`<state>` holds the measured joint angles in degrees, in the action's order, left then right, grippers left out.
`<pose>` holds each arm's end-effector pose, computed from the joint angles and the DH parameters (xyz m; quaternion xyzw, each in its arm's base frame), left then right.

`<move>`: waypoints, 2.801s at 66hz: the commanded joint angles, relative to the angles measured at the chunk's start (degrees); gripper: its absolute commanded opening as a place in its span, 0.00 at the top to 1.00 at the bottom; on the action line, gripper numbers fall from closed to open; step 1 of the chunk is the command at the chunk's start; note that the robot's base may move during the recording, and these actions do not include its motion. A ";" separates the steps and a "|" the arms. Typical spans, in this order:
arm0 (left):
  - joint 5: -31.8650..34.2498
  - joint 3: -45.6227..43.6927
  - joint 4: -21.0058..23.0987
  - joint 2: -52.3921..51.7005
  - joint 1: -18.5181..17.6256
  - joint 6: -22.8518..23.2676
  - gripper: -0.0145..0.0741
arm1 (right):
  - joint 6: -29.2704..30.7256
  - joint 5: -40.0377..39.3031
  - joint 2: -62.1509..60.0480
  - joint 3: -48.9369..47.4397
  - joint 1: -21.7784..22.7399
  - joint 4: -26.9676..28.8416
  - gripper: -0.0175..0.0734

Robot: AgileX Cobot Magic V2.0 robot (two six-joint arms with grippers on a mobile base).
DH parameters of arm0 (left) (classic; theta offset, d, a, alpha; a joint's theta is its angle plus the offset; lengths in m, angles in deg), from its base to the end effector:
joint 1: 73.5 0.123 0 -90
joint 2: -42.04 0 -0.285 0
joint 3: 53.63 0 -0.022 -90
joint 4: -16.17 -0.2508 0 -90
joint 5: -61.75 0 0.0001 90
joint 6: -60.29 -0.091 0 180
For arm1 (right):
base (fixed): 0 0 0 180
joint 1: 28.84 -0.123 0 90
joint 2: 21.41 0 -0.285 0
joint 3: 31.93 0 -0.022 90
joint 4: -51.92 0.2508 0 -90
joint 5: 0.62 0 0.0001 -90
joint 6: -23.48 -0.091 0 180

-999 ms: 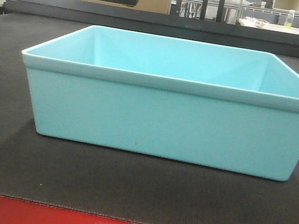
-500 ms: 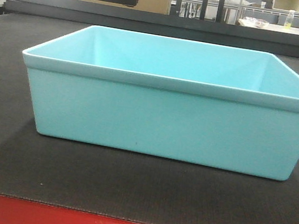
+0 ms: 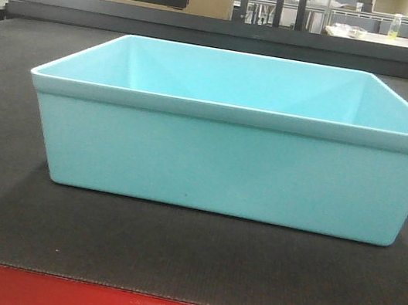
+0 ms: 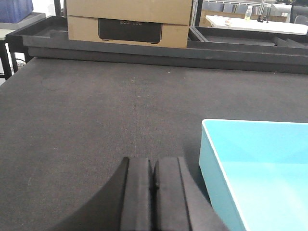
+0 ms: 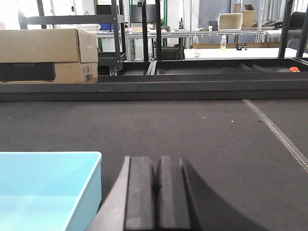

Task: Fetch blue bin and place on conveyor start

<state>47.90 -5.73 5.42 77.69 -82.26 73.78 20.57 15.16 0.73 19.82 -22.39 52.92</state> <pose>0.1047 -0.0120 0.3277 0.0226 0.7495 -0.0514 0.6596 0.0615 -0.0065 0.3216 0.0617 0.7023 -0.0143 0.7090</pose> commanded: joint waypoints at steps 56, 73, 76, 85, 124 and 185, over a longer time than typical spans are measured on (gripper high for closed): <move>14.47 18.60 12.92 -17.85 7.41 -14.59 0.96 | 0.41 -1.30 -0.34 0.06 0.15 -0.44 0.99; 11.87 29.31 13.19 -27.87 9.13 -14.59 0.96 | 0.41 -1.30 -0.34 0.06 0.15 -0.44 0.99; 11.75 29.31 13.19 -27.87 9.13 -14.59 0.96 | 0.41 -1.18 -0.34 0.06 0.15 -0.44 0.99; 12.54 29.31 13.19 -27.87 9.13 -14.59 0.96 | 0.41 -1.32 -0.34 0.06 0.15 -0.44 0.99; 13.18 29.31 13.19 -27.87 9.13 -14.59 0.96 | 0.41 -1.32 -0.34 0.06 0.15 -0.44 0.99; 13.18 29.31 13.19 -27.87 9.13 -14.59 0.96 | 6.10 -11.37 -14.36 25.46 3.05 4.95 0.99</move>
<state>59.90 23.67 18.46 50.15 -73.16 59.39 26.08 6.64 -13.14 44.94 -19.68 58.32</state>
